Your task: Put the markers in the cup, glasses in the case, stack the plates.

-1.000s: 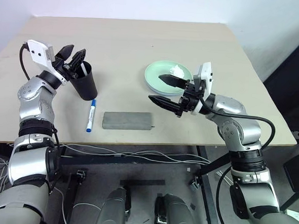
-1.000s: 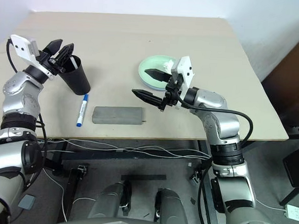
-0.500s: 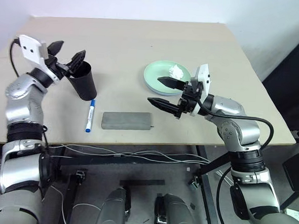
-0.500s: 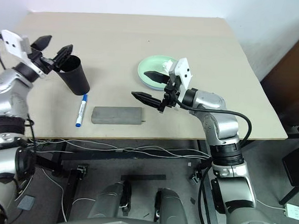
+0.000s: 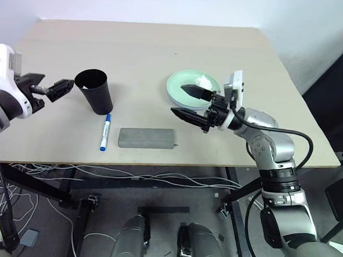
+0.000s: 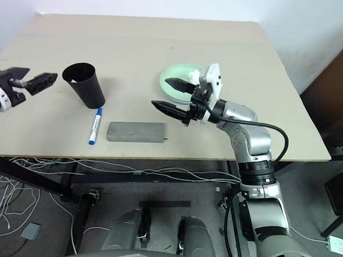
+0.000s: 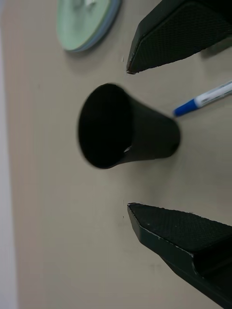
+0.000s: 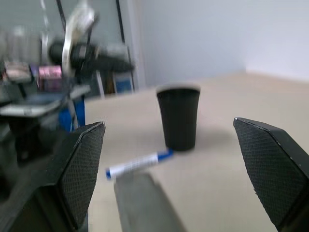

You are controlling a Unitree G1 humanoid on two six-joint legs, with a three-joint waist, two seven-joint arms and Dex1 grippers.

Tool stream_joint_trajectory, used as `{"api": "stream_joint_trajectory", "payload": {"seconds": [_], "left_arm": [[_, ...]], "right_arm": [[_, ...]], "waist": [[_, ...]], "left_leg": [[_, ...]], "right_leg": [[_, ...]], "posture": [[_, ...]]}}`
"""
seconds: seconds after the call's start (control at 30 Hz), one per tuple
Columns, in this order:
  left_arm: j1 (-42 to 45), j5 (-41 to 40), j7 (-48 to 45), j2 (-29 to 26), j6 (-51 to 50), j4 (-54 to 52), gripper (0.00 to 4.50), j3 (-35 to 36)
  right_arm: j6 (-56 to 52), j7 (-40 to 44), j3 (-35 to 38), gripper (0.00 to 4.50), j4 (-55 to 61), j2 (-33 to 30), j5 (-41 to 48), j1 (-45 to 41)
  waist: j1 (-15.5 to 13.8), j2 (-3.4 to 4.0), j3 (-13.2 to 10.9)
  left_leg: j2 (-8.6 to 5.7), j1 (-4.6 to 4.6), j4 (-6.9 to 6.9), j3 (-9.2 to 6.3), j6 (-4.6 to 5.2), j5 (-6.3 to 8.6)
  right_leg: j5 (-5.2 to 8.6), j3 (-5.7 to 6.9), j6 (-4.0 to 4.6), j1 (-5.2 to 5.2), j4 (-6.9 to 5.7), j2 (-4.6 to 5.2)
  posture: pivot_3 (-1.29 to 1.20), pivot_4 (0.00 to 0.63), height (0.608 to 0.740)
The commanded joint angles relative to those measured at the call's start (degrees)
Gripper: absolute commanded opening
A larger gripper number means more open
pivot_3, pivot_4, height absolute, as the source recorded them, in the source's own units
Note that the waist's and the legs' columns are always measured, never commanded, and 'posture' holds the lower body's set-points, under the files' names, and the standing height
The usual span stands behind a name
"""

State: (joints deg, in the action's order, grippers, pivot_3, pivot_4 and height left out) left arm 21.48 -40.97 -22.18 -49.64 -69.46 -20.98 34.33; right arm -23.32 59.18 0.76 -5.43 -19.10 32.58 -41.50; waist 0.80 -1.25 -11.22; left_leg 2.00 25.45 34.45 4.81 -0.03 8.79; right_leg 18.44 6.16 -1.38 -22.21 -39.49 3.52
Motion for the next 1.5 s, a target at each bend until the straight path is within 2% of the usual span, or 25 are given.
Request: {"api": "stream_joint_trajectory", "payload": {"seconds": [0.03, 0.23, 0.37, 0.7, 1.07, 1.23, 1.33, 1.5], "left_arm": [[-2.6, -1.5, 1.9, 0.9, -4.0, -4.8, 4.48, 2.3], [-6.8, -1.3, 4.1, 6.2, -5.5, -6.1, 4.48, -1.6], [-4.8, 2.9, 8.4, 10.9, -3.9, -1.7, 4.48, -7.9], [2.5, 9.1, 13.2, 15.4, -5.3, 4.1, 4.48, -17.4], [8.8, 14.1, 16.6, 22.0, -8.8, 13.4, 4.48, -20.6], [9.1, 16.3, 17.1, 21.9, -10.2, 14.2, 4.48, -20.8], [8.6, 16.7, 16.1, 20.7, -11.5, 13.7, 3.62, -20.7], [9.2, 18.6, 16.9, 20.4, -12.3, 13.8, 1.90, -19.4]], "right_arm": [[0.7, 1.4, 1.0, 4.50, 0.5, -0.2, 1.2, -1.3], [2.8, 1.8, 0.3, 4.50, 0.7, 0.1, -0.1, -0.5], [3.2, 1.8, -0.2, 4.50, 1.4, -0.3, -0.7, 0.3], [2.1, -0.1, 0.0, 4.50, 4.7, -1.4, -0.5, 2.9], [1.5, -2.6, -0.5, 4.50, 6.3, -1.7, -0.7, 4.7], [1.5, -3.1, -0.6, 4.50, 6.2, -2.1, -0.9, 5.0], [1.7, -3.3, -0.8, 4.50, 6.3, -2.0, -1.0, 5.1], [1.8, -3.5, -1.2, 4.50, 6.2, -1.7, -1.0, 5.0]], "waist": [[0.0, 0.00, 0.0], [-0.1, 0.00, 0.0], [-0.3, 0.00, 0.0], [-0.2, -0.01, 0.0], [-0.4, 0.01, 0.0], [-0.3, 0.05, 0.0], [-0.1, 0.05, 0.0], [-0.1, 0.05, 0.0]], "left_leg": [[0.00, 0.00, 0.00, 0.00, 0.00, 0.00], [0.00, -0.01, -0.02, 0.01, -0.02, 0.01], [0.00, 0.00, 0.00, 0.01, -0.03, 0.02], [-0.01, 0.03, -0.04, 0.05, -0.01, 0.01], [-0.01, 0.00, -0.03, 0.06, -0.01, 0.00], [-0.01, -0.12, -0.01, 0.05, -0.02, -0.01], [0.00, -0.13, -0.01, 0.04, -0.05, 0.00], [-0.01, -0.08, -0.04, 0.08, -0.03, -0.02]], "right_leg": [[0.00, 0.00, 0.00, 0.00, 0.00, 0.00], [-0.01, -0.03, 0.01, -0.01, 0.02, 0.00], [-0.02, -0.03, 0.03, 0.00, 0.04, 0.02], [-0.03, -0.06, 0.04, -0.05, 0.04, 0.01], [-0.03, -0.06, 0.03, -0.02, 0.03, 0.01], [-0.05, -0.05, 0.02, 0.10, 0.00, 0.01], [-0.11, -0.06, 0.01, 0.08, 0.00, 0.01], [-0.11, -0.12, 0.01, 0.02, 0.06, 0.01]], "posture": [[0.00, 0.150, 0.740], [0.00, 0.150, 0.740], [0.00, 0.150, 0.740], [0.00, 0.150, 0.740], [0.00, 0.150, 0.740], [0.00, 0.150, 0.740], [0.00, 0.150, 0.740], [0.00, 0.150, 0.740]]}}
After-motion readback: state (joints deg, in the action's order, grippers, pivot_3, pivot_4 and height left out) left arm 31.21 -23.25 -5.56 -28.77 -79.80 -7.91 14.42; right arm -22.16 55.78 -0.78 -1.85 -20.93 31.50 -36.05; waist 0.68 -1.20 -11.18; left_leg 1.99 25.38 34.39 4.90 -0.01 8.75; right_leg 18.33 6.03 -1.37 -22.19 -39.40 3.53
